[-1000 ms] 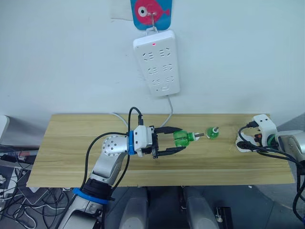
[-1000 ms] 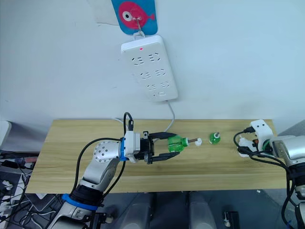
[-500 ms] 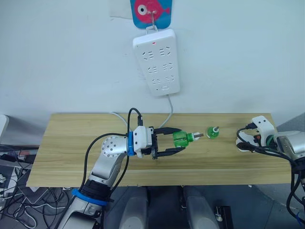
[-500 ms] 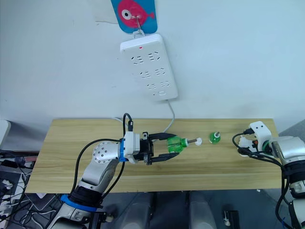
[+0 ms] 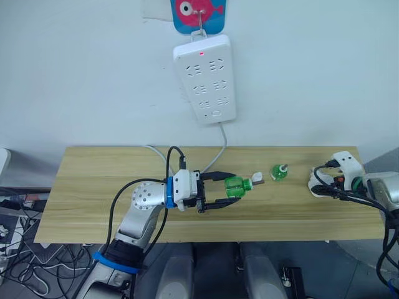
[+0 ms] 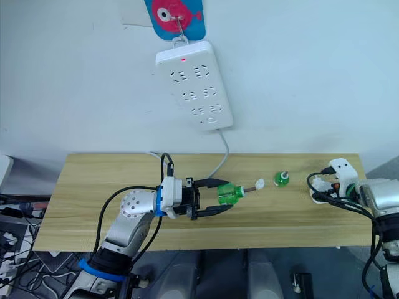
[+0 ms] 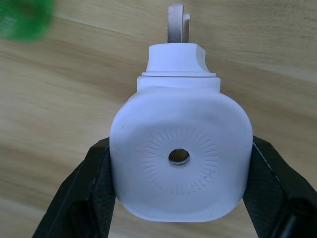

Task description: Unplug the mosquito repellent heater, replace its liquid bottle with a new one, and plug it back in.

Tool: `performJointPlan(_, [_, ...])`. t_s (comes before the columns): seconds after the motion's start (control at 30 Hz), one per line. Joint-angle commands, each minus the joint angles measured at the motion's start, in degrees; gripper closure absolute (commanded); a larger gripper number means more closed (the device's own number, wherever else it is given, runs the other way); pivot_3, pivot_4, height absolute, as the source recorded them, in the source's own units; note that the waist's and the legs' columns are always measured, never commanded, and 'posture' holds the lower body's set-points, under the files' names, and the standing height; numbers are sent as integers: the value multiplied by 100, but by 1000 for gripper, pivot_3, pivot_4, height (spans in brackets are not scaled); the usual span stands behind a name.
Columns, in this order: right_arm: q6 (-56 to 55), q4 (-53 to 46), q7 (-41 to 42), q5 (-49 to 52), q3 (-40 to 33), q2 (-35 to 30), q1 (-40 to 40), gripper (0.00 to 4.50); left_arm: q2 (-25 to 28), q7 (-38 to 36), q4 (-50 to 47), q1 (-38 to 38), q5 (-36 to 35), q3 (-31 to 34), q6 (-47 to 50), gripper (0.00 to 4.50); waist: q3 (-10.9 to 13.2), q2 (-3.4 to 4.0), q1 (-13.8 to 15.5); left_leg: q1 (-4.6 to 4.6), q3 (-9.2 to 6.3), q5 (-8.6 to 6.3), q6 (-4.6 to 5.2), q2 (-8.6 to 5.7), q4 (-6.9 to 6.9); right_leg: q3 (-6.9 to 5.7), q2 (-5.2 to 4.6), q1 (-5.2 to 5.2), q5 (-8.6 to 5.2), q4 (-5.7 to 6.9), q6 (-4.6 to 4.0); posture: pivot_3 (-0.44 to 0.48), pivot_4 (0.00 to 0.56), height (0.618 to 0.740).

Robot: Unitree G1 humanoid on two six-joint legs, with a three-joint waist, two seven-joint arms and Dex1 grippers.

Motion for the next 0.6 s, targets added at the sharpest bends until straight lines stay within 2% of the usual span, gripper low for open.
performJointPlan(0.03, [1481,-1182,572,1124,-1102,-448,347,1520,111,-225,-234,86,-314,123,-49,2267,5,7,5,1,-1,0,0,2,-1,0,0,0,0,0,0,168,383,740])
performJointPlan(0.1, [2215,-1613,775,1809,-1743,-486,600,1520,156,-363,-261,117,-443,150,-76,2267,5,6,6,1,-7,0,0,4,-1,-1,1,2,0,-3,0,162,373,740])
performJointPlan(0.2, [2828,-1596,862,4616,-2792,-758,1160,1520,232,-761,-280,154,-609,167,-296,2267,6,5,21,-1,-16,0,0,8,-4,-2,2,10,1,-19,-1,162,373,740])
performJointPlan(0.3, [2828,-1872,-69,6281,-2984,-523,1545,1520,198,-854,-213,112,-566,147,-427,2267,5,3,17,-1,-14,-4,6,7,-7,-2,3,23,4,-39,1,145,362,740])
performJointPlan(0.4, [1640,-2284,-1705,8685,-2514,-632,2201,1520,130,-847,-163,46,-518,133,-464,2267,5,-1,13,-3,-3,-7,12,4,-2,-3,1,22,8,-44,8,145,356,740])
performJointPlan(0.47, [1002,-2679,-2211,9286,-2271,-565,2445,1520,87,-830,-160,0,-497,112,-465,2267,6,-3,1,-5,-2,-7,12,3,-4,-2,0,21,7,-45,9,148,351,740])
performJointPlan(0.6, [161,-3252,-2819,9323,-1986,-170,2570,1520,-5,-777,-186,-82,-466,75,-456,2267,5,-3,-2,-6,3,-7,12,1,1,-1,2,20,16,-52,30,146,342,740])
